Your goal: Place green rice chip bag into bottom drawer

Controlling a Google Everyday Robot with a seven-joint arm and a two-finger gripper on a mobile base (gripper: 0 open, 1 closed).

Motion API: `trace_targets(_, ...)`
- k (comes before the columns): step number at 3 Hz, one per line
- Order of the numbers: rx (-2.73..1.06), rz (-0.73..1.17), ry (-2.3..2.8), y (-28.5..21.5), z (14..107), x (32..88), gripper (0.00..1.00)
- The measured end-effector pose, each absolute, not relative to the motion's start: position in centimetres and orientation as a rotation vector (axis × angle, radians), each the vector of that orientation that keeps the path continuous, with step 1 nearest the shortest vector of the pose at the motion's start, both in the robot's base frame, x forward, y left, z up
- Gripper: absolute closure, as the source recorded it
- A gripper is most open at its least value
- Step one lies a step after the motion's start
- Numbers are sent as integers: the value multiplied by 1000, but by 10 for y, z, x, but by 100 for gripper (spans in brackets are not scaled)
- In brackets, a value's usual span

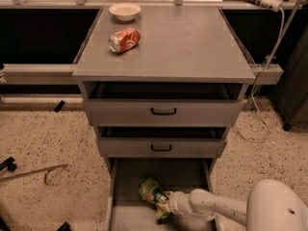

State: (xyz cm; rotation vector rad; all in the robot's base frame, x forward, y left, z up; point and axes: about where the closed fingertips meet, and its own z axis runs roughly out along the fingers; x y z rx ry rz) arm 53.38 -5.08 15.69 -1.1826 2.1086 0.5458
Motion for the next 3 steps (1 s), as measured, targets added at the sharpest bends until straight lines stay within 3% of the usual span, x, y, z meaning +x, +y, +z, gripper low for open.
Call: trace_targets(3, -1183, 546, 2109, -51, 157, 534, 12)
